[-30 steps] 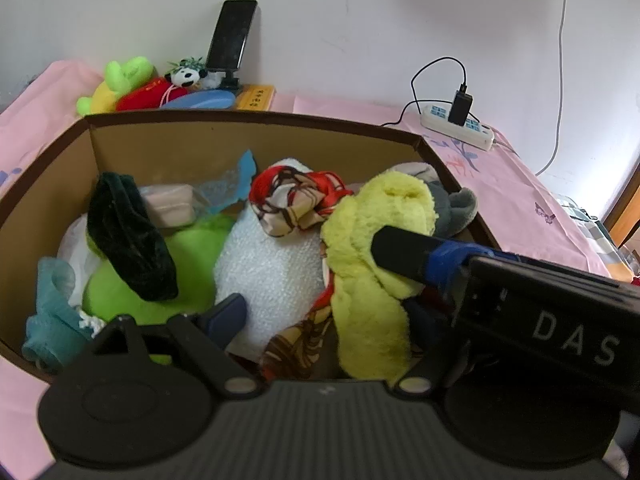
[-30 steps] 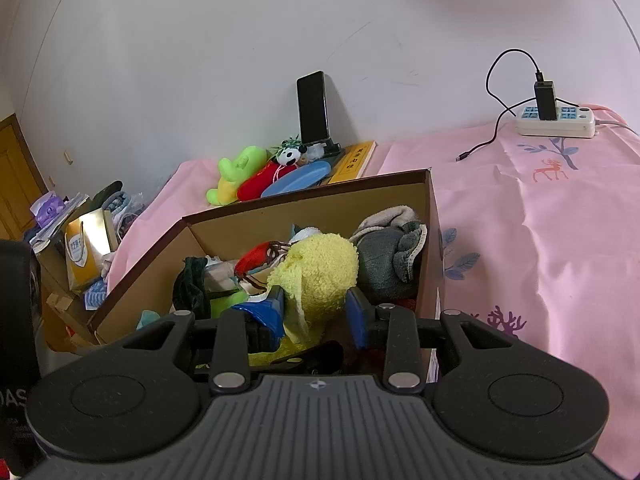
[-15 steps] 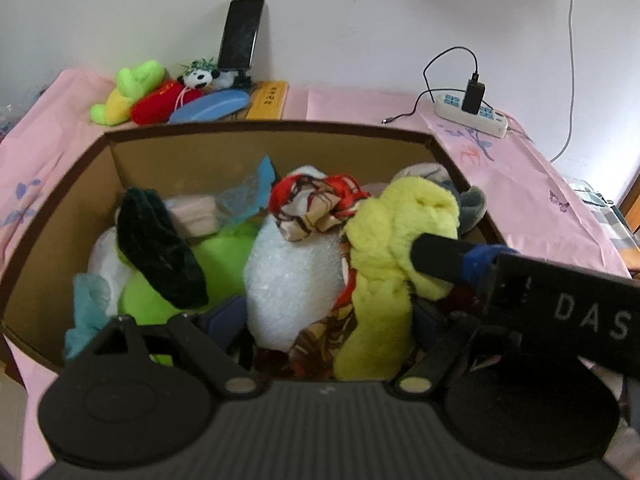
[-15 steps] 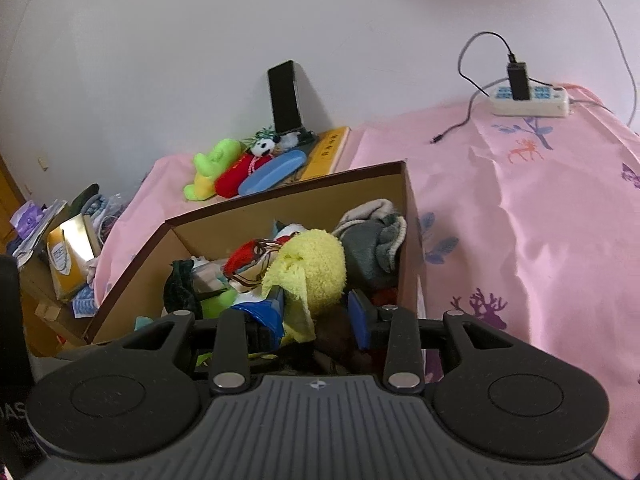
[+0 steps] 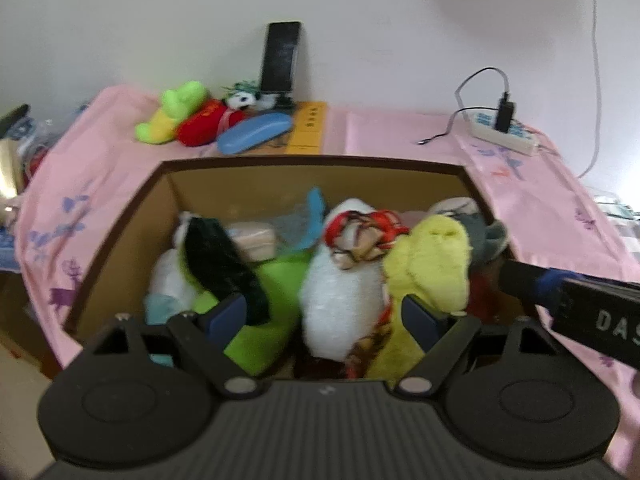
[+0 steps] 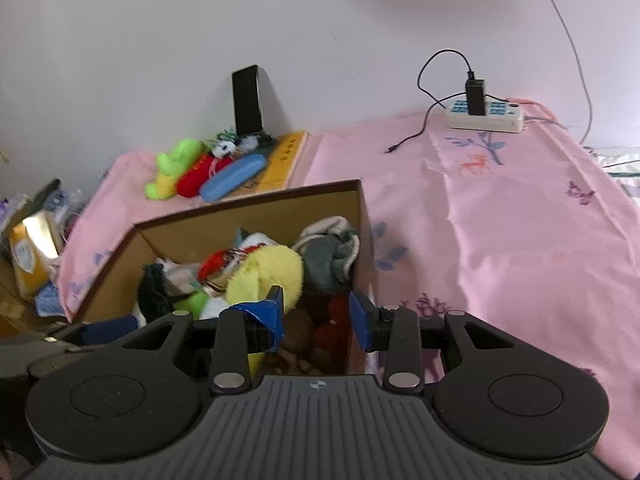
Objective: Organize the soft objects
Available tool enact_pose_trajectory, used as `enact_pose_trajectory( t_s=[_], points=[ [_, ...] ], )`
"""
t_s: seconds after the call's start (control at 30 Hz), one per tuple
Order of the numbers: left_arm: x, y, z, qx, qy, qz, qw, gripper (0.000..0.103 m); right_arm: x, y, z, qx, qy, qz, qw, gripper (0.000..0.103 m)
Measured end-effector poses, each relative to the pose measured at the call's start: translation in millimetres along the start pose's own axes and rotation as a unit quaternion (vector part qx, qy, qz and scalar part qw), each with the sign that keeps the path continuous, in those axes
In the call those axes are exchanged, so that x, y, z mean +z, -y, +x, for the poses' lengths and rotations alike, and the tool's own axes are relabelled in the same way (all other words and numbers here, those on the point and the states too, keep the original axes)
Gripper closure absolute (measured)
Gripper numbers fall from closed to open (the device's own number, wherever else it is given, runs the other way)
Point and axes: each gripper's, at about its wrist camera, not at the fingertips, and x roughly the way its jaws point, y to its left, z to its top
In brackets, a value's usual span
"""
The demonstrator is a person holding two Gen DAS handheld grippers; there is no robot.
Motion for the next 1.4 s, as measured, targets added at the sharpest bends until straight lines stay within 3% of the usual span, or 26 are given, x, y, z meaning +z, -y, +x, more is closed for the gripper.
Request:
enact_pose_trajectory(
  t_s=[0.3, 1.1, 1.4],
  points=[
    [-4, 3, -2, 0.028, -0.018, 0.02, 0.9993, 0.02, -7, -8, -8, -0.026, -0.002, -0.019, 0.999, 0.084],
    [-9, 12, -7, 0.023, -0.044, 0.027, 0.9984, 0.02, -13, -15, -21, -0.042, -0.012, -0.042, 0.998, 0.083],
    [-8, 16, -15, 0.023, -0.037, 0.032, 0.9985, 0.02, -12, -10, -24, -0.035, -0.017, -0.04, 0.998, 0.083]
  ],
)
